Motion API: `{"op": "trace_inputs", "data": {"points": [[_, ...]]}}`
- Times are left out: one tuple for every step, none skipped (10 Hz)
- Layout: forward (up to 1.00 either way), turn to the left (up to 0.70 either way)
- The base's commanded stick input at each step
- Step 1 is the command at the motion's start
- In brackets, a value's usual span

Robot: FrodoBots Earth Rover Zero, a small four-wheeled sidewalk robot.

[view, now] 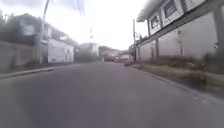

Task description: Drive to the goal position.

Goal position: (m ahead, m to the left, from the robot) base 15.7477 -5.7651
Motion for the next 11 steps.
{"op": "trace_inputs", "data": {"points": [[1.0, 0.0], [1.0, 0.0], [1.0, 0.0], [1.0, 0.0], [1.0, -0.21], [1.0, -0.4], [1.0, -0.28], [1.0, 0.0], [1.0, 0.0], [1.0, 0.0], [1.0, 0.0]]}}
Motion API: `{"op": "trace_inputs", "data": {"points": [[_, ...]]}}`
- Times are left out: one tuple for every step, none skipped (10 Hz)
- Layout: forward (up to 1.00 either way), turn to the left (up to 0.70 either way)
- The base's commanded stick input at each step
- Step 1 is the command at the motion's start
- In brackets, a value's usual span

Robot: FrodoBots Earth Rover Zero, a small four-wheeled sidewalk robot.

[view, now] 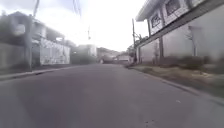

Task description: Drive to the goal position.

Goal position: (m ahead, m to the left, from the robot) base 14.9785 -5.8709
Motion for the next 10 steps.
{"op": "trace_inputs", "data": {"points": [[1.0, 0.0], [1.0, 0.0], [1.0, 0.0], [1.0, 0.0], [1.0, 0.0], [1.0, 0.0], [1.0, 0.0], [1.0, -0.36], [1.0, -0.4], [1.0, -0.4]]}}
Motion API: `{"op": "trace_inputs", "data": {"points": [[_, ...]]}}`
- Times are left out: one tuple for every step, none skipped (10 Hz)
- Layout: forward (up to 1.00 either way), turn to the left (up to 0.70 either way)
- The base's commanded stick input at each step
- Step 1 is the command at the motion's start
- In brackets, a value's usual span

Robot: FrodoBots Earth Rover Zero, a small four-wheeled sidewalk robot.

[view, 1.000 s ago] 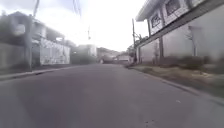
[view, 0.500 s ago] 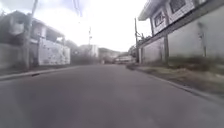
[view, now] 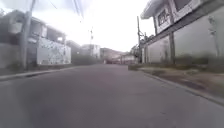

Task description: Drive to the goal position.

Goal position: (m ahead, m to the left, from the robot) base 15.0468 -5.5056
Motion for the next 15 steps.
{"op": "trace_inputs", "data": {"points": [[1.0, -0.06], [1.0, 0.0], [1.0, 0.0], [1.0, 0.0], [1.0, 0.0], [1.0, 0.0], [1.0, 0.0], [1.0, 0.0], [1.0, 0.0], [1.0, 0.0], [1.0, 0.0], [1.0, 0.0], [1.0, -0.4], [1.0, -0.38], [1.0, -0.25]]}}
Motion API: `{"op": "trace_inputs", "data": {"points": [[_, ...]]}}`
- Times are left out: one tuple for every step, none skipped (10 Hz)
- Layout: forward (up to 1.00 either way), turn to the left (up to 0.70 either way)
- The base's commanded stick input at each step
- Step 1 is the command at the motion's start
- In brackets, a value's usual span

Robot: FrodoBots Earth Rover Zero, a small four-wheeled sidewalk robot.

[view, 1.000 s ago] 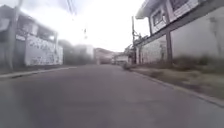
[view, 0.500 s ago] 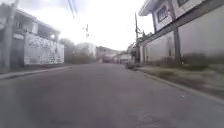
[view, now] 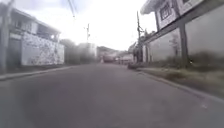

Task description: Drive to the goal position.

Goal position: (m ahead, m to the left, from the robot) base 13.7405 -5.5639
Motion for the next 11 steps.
{"op": "trace_inputs", "data": {"points": [[1.0, 0.0], [1.0, 0.0], [1.0, 0.0], [1.0, 0.0], [1.0, 0.0], [1.0, 0.0], [1.0, 0.0], [1.0, 0.0], [1.0, 0.0], [1.0, 0.0], [1.0, 0.0]]}}
